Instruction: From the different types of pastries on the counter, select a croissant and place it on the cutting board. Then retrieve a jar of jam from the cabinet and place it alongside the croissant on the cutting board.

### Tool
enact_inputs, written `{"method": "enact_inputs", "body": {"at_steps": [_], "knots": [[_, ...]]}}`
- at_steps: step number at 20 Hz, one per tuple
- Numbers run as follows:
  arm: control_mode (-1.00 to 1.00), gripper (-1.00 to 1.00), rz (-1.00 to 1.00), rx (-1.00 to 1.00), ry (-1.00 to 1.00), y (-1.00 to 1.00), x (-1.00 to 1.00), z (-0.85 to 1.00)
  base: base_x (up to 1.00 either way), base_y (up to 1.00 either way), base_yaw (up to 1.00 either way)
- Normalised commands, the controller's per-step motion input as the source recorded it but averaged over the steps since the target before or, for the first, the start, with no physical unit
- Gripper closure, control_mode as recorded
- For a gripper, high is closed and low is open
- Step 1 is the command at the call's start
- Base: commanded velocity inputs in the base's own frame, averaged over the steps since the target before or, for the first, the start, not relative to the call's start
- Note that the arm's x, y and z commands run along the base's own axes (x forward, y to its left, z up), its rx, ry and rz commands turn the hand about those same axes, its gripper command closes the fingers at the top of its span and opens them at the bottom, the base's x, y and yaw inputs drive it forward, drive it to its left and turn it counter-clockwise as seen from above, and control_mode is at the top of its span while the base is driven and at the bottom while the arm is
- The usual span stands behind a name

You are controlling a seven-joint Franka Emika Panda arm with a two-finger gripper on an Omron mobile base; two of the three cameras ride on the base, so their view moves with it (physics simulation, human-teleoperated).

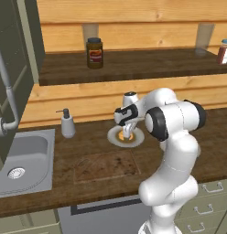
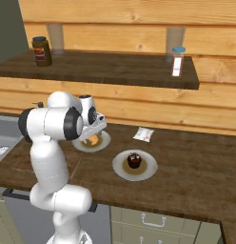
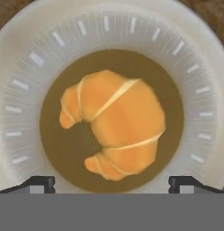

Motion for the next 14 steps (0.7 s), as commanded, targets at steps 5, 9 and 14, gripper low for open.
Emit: {"method": "enact_inputs", "body": {"at_steps": [5, 9, 14], "knots": [[-1.00, -1.00, 0.00, 0.00, 0.05, 0.01, 0.34, -0.21, 0.00, 0.00, 0.00], [-1.00, -1.00, 0.00, 0.00, 0.04, 0.01, 0.15, -0.24, 0.00, 0.00, 0.00], [-1.00, -1.00, 0.00, 0.00, 0.02, 0.09, 0.00, -0.28, 0.00, 0.00, 0.00]]}}
